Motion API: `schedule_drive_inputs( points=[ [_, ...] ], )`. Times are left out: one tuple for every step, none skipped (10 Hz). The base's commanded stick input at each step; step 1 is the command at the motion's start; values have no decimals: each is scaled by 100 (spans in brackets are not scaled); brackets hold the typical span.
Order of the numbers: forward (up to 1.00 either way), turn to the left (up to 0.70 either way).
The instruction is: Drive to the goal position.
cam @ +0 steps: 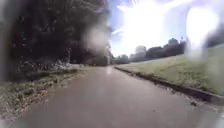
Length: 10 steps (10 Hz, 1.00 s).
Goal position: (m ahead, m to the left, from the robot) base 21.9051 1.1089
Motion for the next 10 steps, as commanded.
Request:
schedule_drive_inputs(
  points=[
    [45,0],
    [45,0],
    [45,0],
    [45,0],
    [45,0],
    [45,0],
    [45,0],
    [45,0],
    [45,0],
    [45,0]
  ],
)
